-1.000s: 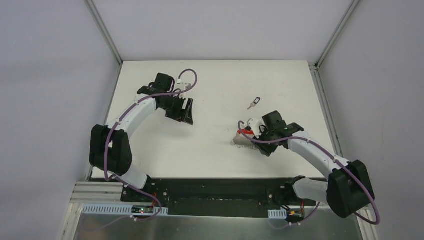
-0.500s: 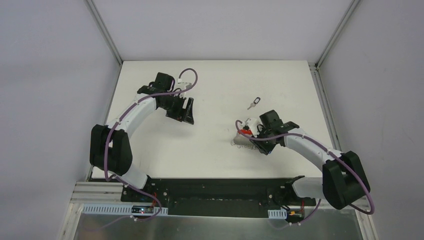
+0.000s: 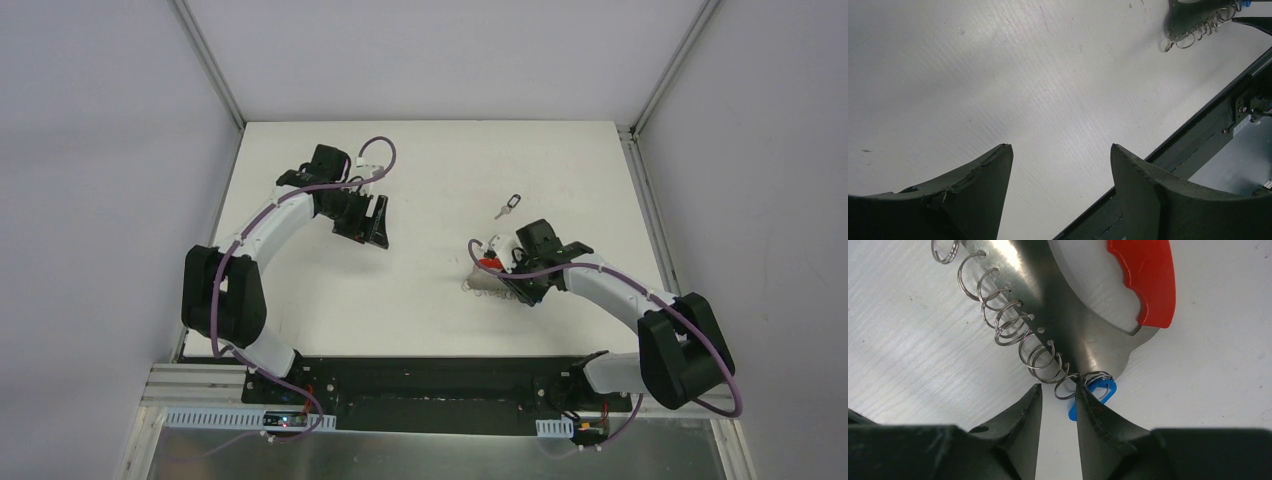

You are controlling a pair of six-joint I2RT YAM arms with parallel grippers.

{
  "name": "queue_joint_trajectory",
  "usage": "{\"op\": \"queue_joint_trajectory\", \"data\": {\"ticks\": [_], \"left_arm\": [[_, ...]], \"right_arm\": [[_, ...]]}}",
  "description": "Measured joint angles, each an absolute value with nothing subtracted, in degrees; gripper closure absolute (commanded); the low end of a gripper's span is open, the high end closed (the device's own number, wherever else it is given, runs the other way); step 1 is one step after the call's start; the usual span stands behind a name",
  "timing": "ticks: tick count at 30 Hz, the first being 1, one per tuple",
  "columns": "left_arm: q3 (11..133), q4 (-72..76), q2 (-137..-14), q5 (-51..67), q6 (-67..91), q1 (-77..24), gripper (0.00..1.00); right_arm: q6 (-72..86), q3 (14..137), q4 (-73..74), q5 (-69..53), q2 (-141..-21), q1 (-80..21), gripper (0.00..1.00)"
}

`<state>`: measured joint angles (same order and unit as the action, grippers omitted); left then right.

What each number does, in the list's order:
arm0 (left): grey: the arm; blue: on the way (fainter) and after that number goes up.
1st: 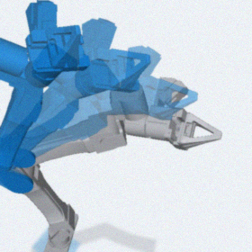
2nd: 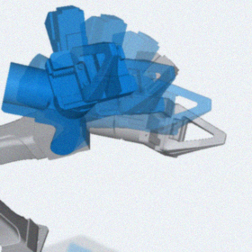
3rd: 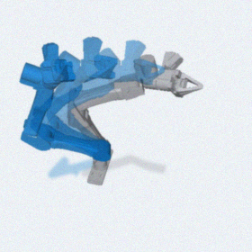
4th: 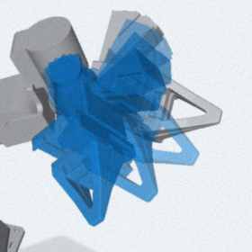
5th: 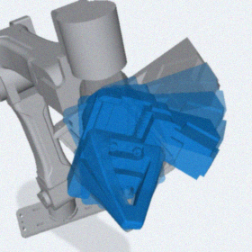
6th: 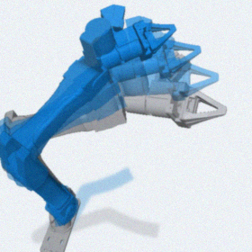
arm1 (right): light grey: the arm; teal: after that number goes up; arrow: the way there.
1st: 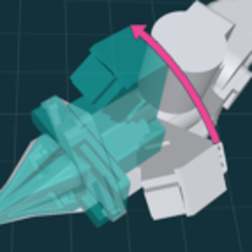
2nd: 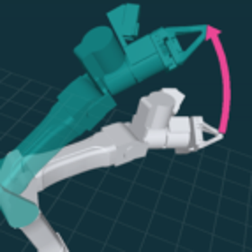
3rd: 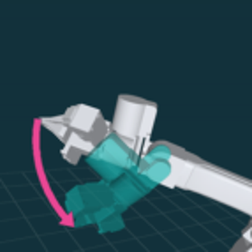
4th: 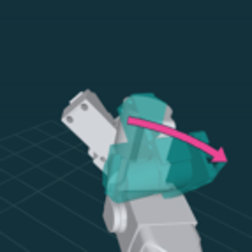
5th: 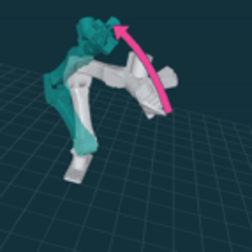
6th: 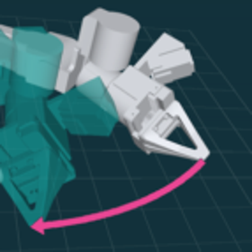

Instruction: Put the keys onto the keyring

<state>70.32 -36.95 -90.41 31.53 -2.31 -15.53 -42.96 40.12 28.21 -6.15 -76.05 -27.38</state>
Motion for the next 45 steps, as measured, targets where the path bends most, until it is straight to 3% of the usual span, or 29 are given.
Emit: {"op": "queue_joint_trajectory", "data": {"ticks": [23,34,45], "left_arm": [[70.9,-38.5,-91.3,32.8,-2.3,-15.5,0.28],[71.4,-39.7,-92.1,32.9,-2.3,-15.5,0.28],[74.7,-42.3,-92.5,33.1,-5.9,-15.5,0.30]], "right_arm": [[-44.7,38.5,25.1,-2.1,-76.0,-28.1,0.79],[-45.5,38.0,23.3,-1.9,-75.7,-28.3,1.00],[-47.0,40.9,28.1,-4.1,-72.9,-28.0,1.00]]}}
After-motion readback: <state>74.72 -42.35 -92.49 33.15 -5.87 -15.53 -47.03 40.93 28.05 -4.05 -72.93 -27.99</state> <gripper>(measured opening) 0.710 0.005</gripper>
